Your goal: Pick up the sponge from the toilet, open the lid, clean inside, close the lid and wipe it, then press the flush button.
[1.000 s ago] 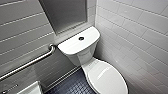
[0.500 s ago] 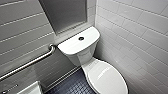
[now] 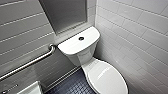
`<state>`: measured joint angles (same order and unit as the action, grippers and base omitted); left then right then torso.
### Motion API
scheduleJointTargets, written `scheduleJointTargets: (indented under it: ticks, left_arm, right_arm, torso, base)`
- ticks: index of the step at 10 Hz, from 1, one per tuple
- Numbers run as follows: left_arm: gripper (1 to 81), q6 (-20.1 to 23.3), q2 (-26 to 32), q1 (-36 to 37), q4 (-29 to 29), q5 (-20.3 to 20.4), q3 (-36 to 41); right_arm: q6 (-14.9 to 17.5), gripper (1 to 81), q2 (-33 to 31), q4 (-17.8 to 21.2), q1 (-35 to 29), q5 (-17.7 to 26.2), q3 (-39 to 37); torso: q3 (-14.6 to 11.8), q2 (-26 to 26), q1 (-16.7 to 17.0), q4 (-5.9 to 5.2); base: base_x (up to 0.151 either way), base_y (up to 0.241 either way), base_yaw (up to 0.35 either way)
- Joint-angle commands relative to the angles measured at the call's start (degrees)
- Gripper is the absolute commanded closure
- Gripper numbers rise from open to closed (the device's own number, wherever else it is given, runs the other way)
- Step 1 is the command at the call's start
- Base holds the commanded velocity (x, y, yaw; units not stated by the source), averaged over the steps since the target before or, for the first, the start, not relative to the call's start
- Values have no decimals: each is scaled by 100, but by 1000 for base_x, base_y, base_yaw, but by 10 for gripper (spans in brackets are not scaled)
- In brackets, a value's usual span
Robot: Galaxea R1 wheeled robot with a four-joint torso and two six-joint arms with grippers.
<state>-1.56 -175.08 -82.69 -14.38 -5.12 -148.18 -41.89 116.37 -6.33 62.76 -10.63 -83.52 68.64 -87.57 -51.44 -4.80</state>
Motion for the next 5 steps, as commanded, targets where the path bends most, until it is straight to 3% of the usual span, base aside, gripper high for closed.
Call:
scheduleJointTargets:
  ticks: [1,3,5]
  left_arm:
    - [10,16,-19,-130,-38,-508,25]
    - [10,15,-19,-129,-38,-508,25]
    - [10,15,-19,-129,-38,-508,25]
  right_arm:
    - [75,811,-629,-70,-1180,1273,821]
    - [40,811,-648,-44,-1856,1878,979]
    - [23,811,-201,-44,-2429,2433,751]
  torso:
    - [0,0,0,0]
    - [0,0,0,0]
    - [0,0,0,0]
  base:
    - [0,0,0]
    - [0,0,0]
    - [0,0,0]
